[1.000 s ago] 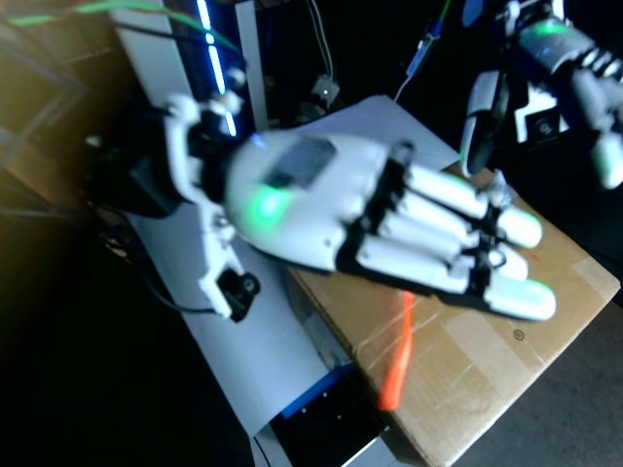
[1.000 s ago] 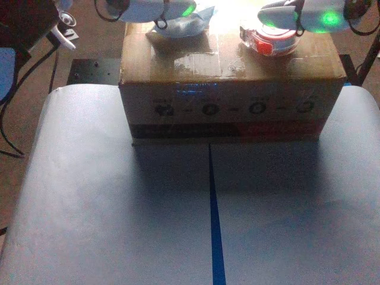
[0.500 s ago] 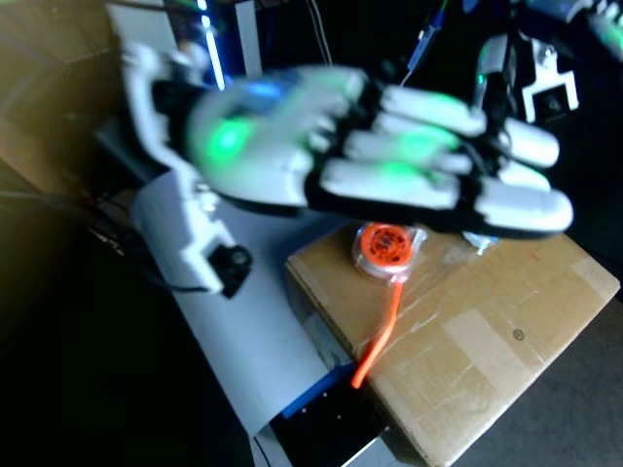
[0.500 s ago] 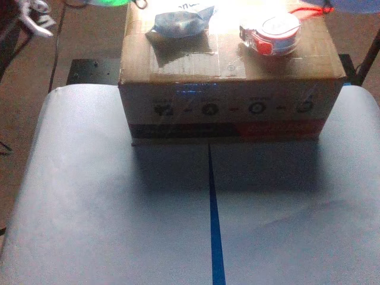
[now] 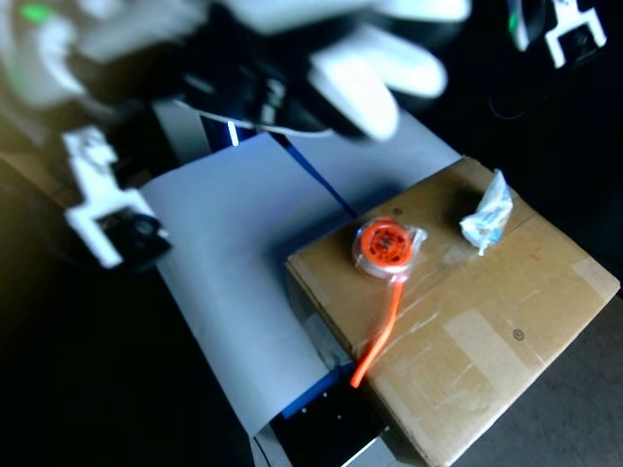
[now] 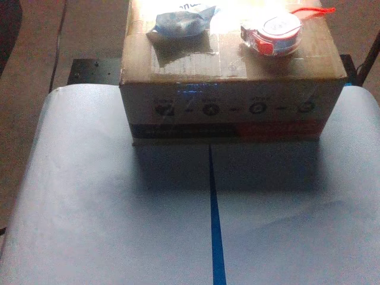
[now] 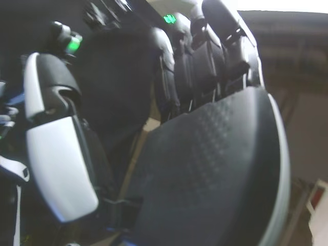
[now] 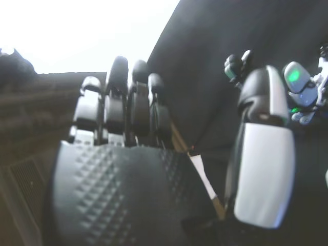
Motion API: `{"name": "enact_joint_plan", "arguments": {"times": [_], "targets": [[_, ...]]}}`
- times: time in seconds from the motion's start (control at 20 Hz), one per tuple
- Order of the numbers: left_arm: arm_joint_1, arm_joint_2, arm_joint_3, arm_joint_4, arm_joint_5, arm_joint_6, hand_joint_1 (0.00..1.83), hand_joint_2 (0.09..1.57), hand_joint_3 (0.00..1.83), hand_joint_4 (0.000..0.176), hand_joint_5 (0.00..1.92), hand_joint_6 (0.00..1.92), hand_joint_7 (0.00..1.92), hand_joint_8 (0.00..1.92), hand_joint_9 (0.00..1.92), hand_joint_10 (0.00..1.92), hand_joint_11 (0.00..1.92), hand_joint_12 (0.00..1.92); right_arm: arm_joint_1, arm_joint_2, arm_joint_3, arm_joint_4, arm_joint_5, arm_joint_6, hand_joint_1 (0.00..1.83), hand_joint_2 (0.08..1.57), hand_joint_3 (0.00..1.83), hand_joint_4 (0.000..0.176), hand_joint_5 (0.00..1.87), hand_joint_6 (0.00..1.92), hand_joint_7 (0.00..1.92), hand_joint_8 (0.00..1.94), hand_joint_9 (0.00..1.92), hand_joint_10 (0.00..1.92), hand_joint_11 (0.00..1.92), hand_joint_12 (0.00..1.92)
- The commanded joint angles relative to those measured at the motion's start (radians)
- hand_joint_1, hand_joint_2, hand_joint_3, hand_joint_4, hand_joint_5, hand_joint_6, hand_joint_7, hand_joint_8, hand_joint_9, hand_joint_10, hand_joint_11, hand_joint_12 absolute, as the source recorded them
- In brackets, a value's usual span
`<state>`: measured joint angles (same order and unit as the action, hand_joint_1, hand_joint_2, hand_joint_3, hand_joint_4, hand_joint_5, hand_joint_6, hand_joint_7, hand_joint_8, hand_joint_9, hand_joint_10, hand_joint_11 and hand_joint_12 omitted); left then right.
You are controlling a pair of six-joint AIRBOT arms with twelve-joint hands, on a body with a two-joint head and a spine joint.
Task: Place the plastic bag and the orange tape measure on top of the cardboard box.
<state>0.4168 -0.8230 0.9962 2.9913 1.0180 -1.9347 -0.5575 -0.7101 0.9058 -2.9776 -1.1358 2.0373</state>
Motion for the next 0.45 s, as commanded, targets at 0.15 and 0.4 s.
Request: {"name": "enact_joint_plan", "arguments": {"times": [0.15, 0.4], "targets": [[0.074, 0.052, -0.018, 0.021, 0.297, -0.110, 0.83, 1.03, 0.00, 0.000, 0.29, 1.03, 0.21, 0.88, 0.10, 1.19, 0.01, 1.81, -0.031, 0.039, -0.042, -0.034, -0.230, 0.000, 0.77, 1.10, 0.02, 0.000, 0.37, 0.08, 0.42, 0.05, 0.11, 1.07, 0.04, 1.69], [0.199, 0.116, -0.066, 0.021, 0.511, -0.165, 0.78, 1.06, 0.00, 0.000, 0.26, 0.79, 0.28, 0.83, 0.28, 1.14, 0.23, 1.69, -0.158, 0.136, -0.113, -0.034, -0.401, 0.000, 0.83, 1.13, 0.00, 0.000, 0.04, 1.16, 0.18, 1.08, 0.20, 1.21, 0.08, 1.55]]}}
